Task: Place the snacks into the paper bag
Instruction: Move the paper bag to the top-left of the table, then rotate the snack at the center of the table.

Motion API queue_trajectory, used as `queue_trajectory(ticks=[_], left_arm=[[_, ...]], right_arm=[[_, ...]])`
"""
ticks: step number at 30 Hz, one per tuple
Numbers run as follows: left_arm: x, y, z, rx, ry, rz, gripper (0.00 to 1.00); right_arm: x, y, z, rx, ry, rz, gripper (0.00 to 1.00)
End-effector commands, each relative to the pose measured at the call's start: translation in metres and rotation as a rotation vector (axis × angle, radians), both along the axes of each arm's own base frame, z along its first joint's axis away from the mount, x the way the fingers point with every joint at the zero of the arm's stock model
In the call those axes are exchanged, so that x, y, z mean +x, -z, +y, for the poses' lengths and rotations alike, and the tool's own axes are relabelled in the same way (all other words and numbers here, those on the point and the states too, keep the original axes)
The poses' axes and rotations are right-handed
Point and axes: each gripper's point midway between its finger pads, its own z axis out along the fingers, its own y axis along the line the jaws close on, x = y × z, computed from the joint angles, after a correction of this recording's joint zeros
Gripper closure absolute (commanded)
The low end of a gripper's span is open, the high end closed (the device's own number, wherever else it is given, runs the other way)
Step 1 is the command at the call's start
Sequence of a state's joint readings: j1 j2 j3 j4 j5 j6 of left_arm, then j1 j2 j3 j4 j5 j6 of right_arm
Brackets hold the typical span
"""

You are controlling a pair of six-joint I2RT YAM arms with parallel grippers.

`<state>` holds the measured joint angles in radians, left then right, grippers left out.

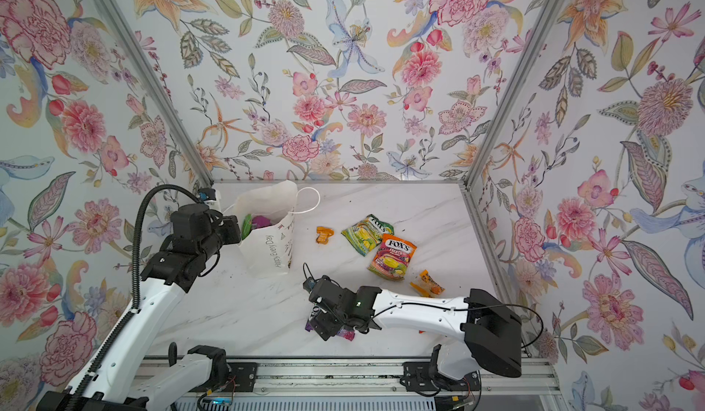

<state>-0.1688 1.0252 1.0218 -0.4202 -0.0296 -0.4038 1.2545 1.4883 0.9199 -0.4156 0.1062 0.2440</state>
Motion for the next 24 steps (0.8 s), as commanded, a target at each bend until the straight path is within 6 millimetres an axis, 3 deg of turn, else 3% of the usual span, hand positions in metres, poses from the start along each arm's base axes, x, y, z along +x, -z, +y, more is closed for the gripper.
queue_trajectory(ticks=[1, 4, 11, 14, 18, 24], left_arm=[[0.006, -0.033, 0.003, -0.016, -0.008, -0.137, 1.00], [0.004, -0.034, 0.003, -0.021, -0.006, -0.150, 1.00], [0.001, -0.037, 0.005, -0.015, -0.009, -0.177, 1.00], [-0.001, -0.037, 0.008, -0.004, -0.022, -0.188, 1.00], [0.000, -0.033, 0.007, -0.004, -0.015, -0.183, 1.00], [0.001, -0.031, 0.006, -0.001, -0.012, -0.174, 1.00]], right_arm=[[0.000, 0.014, -0.003, -0.102, -0.073, -0.070, 0.11], [0.002, 0.023, 0.001, -0.154, -0.101, -0.105, 0.10], [0.027, 0.041, 0.006, -0.269, -0.063, -0.183, 0.01], [0.047, 0.045, 0.006, -0.311, 0.010, -0.211, 0.01], [0.081, 0.047, -0.011, -0.366, 0.159, -0.224, 0.01], [0.124, 0.043, -0.032, -0.305, 0.405, -0.095, 0.01]])
